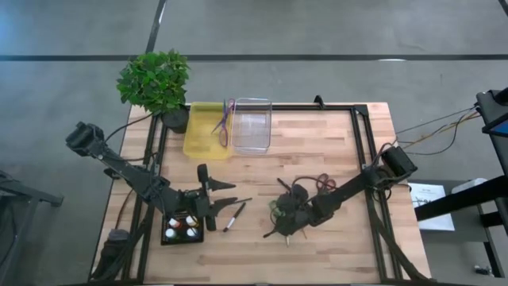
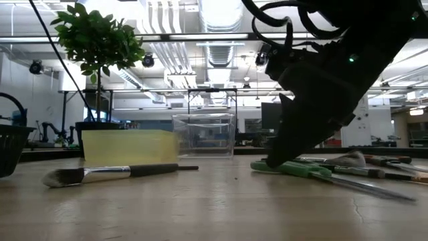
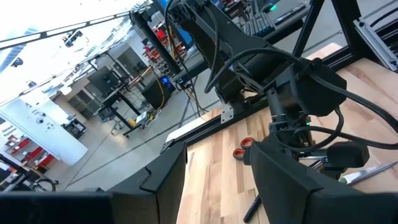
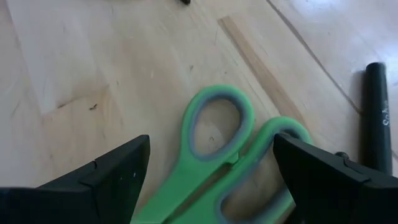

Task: Pick & Place Paint Supplies
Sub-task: Put the green scissors into the transparent yellow bin

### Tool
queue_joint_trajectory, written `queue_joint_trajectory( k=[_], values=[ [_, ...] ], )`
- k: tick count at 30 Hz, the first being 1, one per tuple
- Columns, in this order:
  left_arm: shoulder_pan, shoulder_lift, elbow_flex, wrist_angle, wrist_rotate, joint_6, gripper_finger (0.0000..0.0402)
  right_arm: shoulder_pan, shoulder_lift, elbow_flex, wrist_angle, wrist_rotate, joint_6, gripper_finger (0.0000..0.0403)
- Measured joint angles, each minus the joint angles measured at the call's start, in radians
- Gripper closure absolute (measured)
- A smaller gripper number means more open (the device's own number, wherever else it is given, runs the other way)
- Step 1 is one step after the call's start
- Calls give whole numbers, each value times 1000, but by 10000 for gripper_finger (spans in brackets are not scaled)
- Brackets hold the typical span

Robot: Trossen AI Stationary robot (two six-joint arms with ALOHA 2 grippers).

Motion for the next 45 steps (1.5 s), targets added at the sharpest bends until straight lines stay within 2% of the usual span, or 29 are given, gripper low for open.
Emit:
queue_joint_trajectory(
  k=[6, 15, 18, 25, 28, 33, 45],
  values=[
    [-1, 0, 0, 0, 10, -3, 216, 4, 0, -9, -10, -59, 9, 62],
    [-1, 0, 0, -1, 15, -3, 216, 11, -1, -20, -29, -54, 16, 69],
    [-1, 0, 0, -1, 15, -3, 216, 11, -1, -29, -29, -35, 18, 102],
    [-1, 0, 0, -1, 15, -4, 216, 11, -2, -31, -32, -32, -7, 218],
    [-1, 0, 0, -2, 16, -4, 216, 11, -2, -32, -32, -32, -25, 250],
    [-1, 0, 0, -4, 16, -4, 216, 17, -2, -27, -35, -1, -53, 270],
    [-1, 0, 0, -9, 18, -6, 216, 57, -4, 18, -29, 11, -119, 278]
  ],
)
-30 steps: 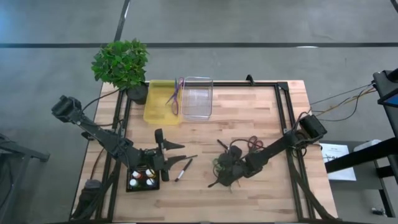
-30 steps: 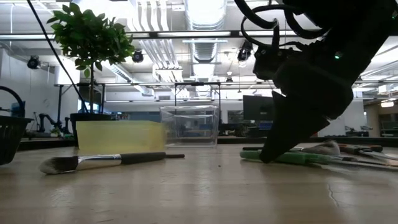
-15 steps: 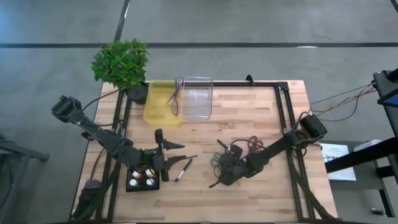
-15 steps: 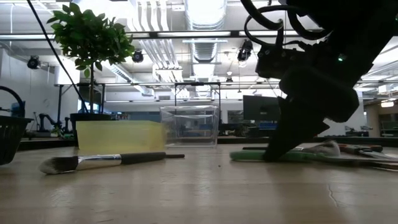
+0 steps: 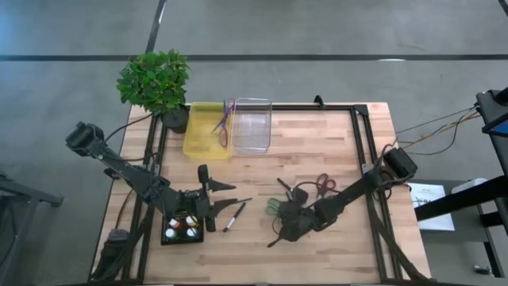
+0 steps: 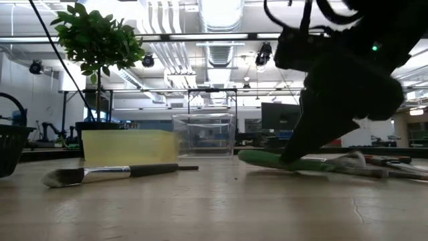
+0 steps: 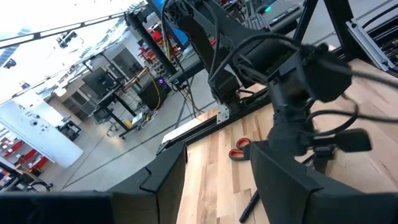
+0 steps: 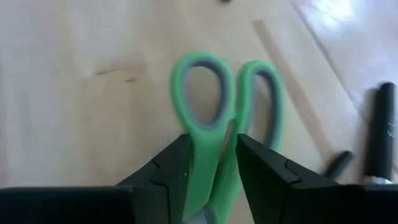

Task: Pick & Place Paint Supplies
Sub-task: Put the green scissors into the transparent yellow bin

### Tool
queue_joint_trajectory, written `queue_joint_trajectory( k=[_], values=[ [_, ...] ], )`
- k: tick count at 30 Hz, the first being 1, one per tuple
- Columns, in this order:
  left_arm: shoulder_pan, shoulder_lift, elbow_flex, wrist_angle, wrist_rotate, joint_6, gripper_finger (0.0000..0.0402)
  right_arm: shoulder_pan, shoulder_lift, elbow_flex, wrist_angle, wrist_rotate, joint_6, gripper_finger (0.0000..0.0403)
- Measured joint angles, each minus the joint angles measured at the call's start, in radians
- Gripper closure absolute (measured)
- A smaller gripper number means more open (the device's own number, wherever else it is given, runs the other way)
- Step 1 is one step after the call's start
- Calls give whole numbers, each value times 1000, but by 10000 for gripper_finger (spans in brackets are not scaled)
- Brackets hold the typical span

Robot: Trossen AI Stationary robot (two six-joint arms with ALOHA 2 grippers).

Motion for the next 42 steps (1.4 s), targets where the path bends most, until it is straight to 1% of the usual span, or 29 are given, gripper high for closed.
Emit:
queue_joint_trajectory(
  k=[5, 12, 15, 20, 23, 26, 32, 35, 38, 42],
  values=[
    [0, 0, 0, -8, 0, 0, 216, 23, 1, 33, 1, 19, -44, 287],
    [0, 0, 0, -17, 0, -9, 216, 30, 0, 46, 0, 18, -102, 339],
    [0, 0, 0, -16, 0, -12, 216, 31, 0, 46, 1, 27, -124, 354],
    [0, 0, 0, -16, 0, -13, 216, 8, 0, 42, 42, 46, -136, 359],
    [0, 0, 0, -16, 1, -20, 216, -24, 3, 36, 85, 25, -135, 358],
    [0, 0, 0, -17, 9, -20, 216, -47, 5, 32, 91, 6, -134, 341],
    [0, 0, 0, -23, 16, -20, 216, -53, 5, 29, 92, -10, -120, 255],
    [0, 0, 0, -23, 16, -20, 216, -53, 6, 26, 92, -21, -108, 222],
    [0, 0, 0, -23, 16, -21, 216, -54, 6, 20, 92, -21, -101, 208],
    [0, 0, 0, -22, 16, -23, 215, -61, 6, 6, 94, -16, -88, 205]
  ],
)
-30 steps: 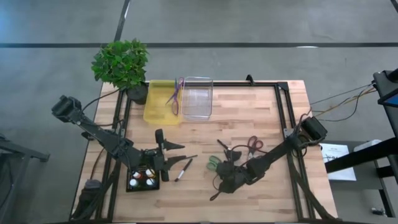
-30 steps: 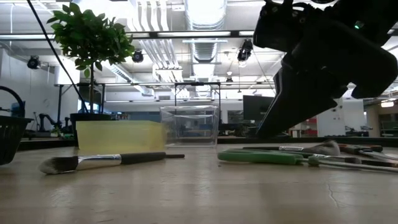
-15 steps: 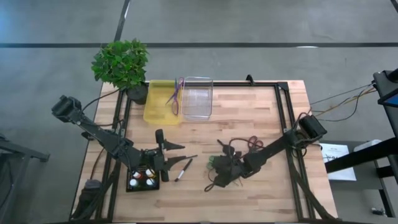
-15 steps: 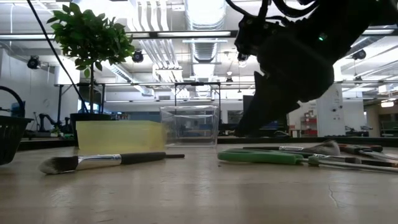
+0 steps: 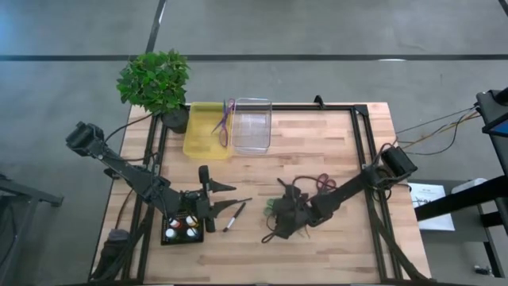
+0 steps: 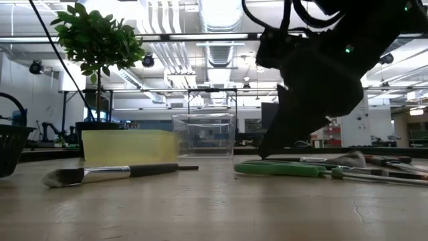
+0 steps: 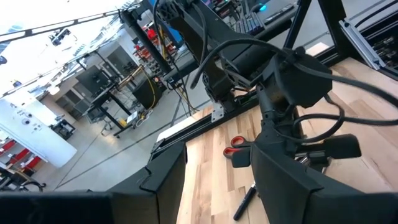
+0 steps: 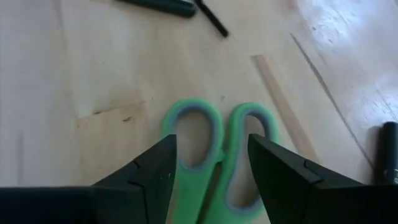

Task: Pick & Place Paint Supplies
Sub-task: Put the green scissors into the transparent yellow bin

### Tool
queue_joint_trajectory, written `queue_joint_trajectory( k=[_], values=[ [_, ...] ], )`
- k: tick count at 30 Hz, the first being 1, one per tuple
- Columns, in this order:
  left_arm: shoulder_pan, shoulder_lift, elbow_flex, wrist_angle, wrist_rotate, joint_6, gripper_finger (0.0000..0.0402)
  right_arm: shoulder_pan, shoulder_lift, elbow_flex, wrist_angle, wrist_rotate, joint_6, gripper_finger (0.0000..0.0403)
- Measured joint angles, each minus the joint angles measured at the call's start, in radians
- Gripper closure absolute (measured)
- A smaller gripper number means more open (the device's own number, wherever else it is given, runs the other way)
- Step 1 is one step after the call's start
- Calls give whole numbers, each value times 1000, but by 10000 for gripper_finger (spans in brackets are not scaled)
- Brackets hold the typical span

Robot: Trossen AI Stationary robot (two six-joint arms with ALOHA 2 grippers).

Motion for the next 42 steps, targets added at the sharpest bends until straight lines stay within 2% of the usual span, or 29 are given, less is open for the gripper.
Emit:
queue_joint_trajectory(
  k=[16, 27, 37, 42],
  values=[
    [0, 0, 0, 0, 0, 4, 215, -25, 0, -80, 94, -5, 28, 205],
    [0, 0, 0, 0, 0, 4, 216, -25, 0, -90, 131, -13, -20, 205],
    [0, 0, 0, 0, 0, 3, 216, -26, -5, -135, 136, -127, 78, 205],
    [0, 0, 0, -1, 0, 3, 216, -25, -5, -136, 88, -142, 89, 205]
  ],
)
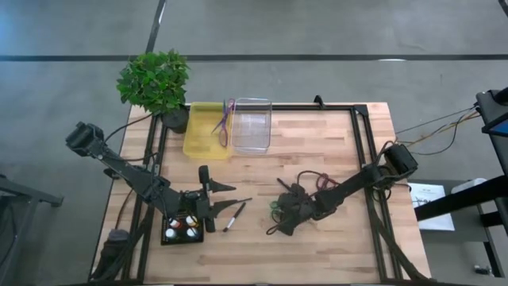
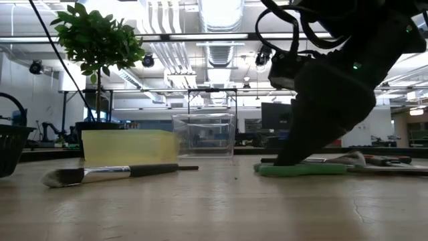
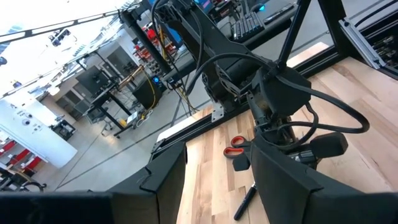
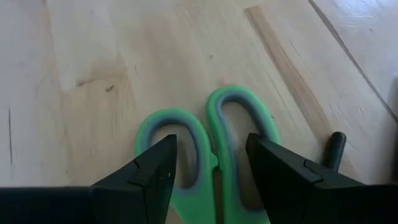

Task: Pick & Place Paint Supplies
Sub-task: Put the green scissors into the transparent yellow bin

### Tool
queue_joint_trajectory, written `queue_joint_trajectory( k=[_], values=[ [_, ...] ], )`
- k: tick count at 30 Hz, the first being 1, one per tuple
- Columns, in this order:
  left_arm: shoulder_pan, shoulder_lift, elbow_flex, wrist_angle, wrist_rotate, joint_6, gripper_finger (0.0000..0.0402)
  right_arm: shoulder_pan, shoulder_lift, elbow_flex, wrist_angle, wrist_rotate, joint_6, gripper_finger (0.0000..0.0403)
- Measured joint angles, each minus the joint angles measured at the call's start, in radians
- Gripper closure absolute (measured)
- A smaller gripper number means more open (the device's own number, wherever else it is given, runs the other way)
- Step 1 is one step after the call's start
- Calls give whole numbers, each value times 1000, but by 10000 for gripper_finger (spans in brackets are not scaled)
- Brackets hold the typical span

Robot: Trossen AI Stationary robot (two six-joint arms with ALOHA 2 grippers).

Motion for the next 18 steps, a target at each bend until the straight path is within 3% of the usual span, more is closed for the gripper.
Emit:
queue_joint_trajectory(
  k=[11, 18],
  values=[
    [0, 0, 0, -6, 11, -1, 216, -12, 0, 17, -36, -104, -324, 205],
    [0, 0, 0, -8, 30, -2, 216, -40, -8, 16, -44, -166, -341, 205]
  ],
)
